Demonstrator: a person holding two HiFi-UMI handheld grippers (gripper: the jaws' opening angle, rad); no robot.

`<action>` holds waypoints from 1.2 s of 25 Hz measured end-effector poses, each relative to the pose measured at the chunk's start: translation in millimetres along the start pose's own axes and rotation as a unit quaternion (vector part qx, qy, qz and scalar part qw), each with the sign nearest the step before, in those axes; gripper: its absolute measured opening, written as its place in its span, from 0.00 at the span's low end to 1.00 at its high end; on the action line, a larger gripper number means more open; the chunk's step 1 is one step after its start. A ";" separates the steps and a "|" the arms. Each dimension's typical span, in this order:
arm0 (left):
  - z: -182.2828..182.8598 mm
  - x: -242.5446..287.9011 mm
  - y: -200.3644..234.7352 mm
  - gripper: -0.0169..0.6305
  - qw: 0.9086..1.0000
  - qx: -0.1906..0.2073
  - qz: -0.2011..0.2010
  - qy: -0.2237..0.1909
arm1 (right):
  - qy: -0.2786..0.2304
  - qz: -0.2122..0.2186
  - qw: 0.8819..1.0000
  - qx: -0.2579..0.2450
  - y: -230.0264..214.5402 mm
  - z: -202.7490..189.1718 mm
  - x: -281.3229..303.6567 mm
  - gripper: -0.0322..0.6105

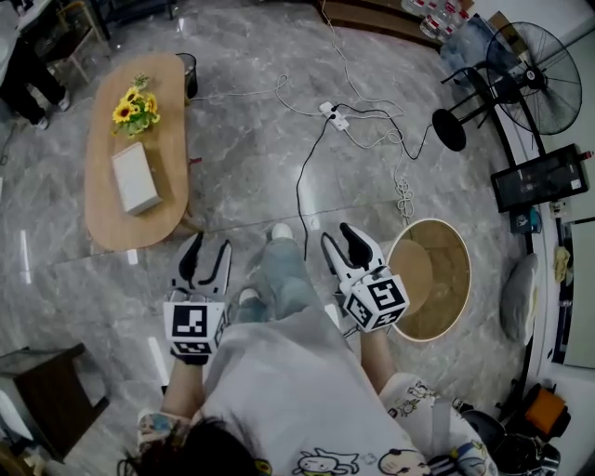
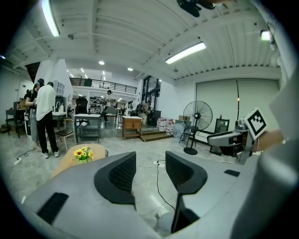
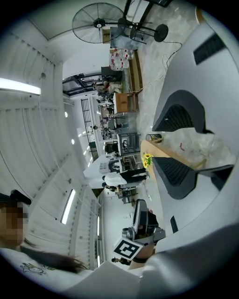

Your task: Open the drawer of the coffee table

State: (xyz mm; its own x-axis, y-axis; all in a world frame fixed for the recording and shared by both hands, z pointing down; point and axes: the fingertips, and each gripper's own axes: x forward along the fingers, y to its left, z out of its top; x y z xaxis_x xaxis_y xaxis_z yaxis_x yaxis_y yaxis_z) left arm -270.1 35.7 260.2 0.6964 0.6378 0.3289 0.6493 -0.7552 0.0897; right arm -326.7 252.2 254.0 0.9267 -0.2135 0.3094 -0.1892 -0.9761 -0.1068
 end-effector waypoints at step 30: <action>100.1 212.4 54.1 0.37 0.986 -0.046 0.160 -0.014 | 0.023 0.140 0.989 -0.032 -186.4 93.2 201.2 0.36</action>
State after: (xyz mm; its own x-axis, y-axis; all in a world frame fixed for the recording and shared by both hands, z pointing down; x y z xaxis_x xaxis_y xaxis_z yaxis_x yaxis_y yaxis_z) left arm -56.4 145.4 240.8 0.8701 0.3681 0.3278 0.3661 -0.9279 0.0702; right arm -74.7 395.0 248.1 0.8201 -0.4755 0.3183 -0.4574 -0.8790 -0.1347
